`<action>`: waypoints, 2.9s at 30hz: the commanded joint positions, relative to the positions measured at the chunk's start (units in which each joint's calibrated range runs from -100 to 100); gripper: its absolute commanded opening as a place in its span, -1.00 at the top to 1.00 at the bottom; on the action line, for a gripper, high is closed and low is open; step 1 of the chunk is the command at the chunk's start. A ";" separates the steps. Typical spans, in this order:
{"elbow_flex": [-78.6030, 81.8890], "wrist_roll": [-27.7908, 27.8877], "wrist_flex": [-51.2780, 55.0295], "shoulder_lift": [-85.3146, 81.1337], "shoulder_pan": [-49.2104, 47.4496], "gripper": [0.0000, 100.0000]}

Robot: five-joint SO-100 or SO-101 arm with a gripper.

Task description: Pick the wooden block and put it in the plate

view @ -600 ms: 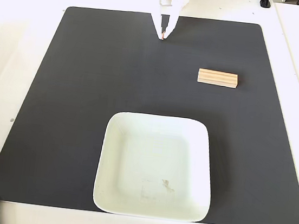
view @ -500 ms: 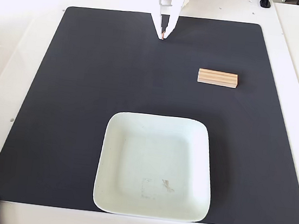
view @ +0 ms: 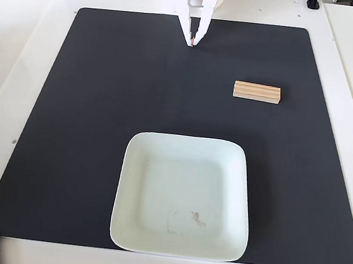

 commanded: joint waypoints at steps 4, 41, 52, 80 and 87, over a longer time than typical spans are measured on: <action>0.25 -0.09 0.30 0.33 0.07 0.98; 0.25 0.07 0.30 0.42 -0.04 0.98; 0.25 0.28 0.21 -0.01 -5.19 0.98; -73.26 -21.07 2.95 59.06 -26.02 0.98; -90.17 -36.72 3.13 81.35 -25.35 0.98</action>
